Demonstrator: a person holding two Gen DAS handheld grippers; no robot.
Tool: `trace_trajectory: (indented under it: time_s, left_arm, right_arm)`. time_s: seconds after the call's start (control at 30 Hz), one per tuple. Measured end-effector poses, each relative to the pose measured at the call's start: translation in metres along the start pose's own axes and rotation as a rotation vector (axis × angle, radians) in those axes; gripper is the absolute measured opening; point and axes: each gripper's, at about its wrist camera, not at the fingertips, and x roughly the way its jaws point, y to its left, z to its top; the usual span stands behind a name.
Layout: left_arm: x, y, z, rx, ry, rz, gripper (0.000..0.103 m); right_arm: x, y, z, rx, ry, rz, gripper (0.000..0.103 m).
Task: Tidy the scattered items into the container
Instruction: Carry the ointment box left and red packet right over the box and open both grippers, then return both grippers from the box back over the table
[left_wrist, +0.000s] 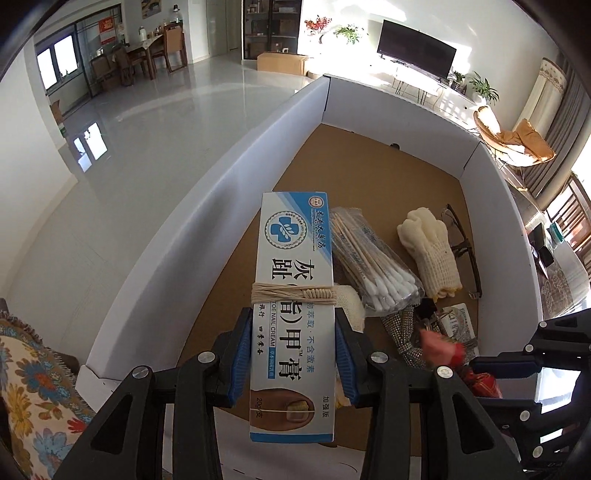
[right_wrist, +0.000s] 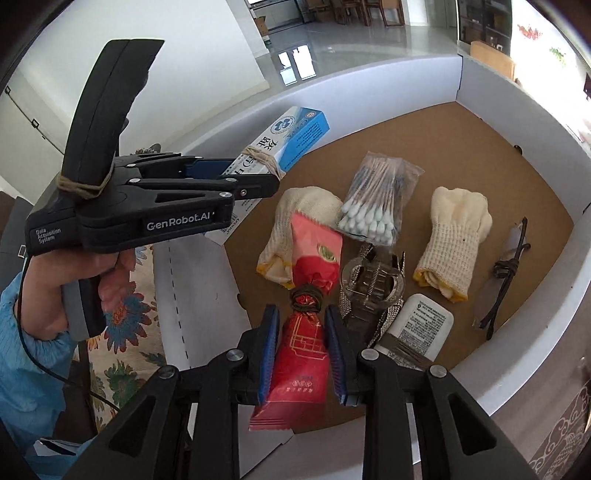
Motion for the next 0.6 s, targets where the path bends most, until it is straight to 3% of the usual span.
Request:
trace_trajectory:
  time_s: [0.07,0.1,0.23,0.33,0.43,0.5,0.6]
  left_arm:
    - [-0.002,0.001,0.0,-0.009,-0.009,0.018,0.062]
    - [-0.005,0.003,0.0,-0.019,-0.023,0.02,0.065]
    - [-0.023,-0.002,0.0,-0.045,-0.071,0.013,0.066]
    - [-0.043,-0.025,0.002,-0.012,-0.125,0.005,0.066]
    - [-0.067,-0.064,0.003,0.046,-0.181,-0.037,0.067]
    - [-0.082,-0.098,0.002,0.098,-0.21,-0.078,0.069]
    - [-0.099,-0.155,-0.01,0.178,-0.238,-0.15,0.084]
  right_arm:
    - [-0.003,-0.006,0.0,0.018,-0.009,0.017,0.039]
    - [-0.007,-0.008,-0.001,0.018,-0.02,0.018,0.04]
    - [-0.032,-0.023,-0.004,0.05,-0.09,0.02,0.046]
    - [-0.06,-0.048,-0.013,0.109,-0.172,-0.009,0.059]
    - [-0.089,-0.081,-0.04,0.159,-0.254,-0.105,0.073]
    - [-0.104,-0.106,-0.068,0.189,-0.301,-0.209,0.076]
    - [-0.119,-0.151,-0.132,0.287,-0.358,-0.356,0.078]
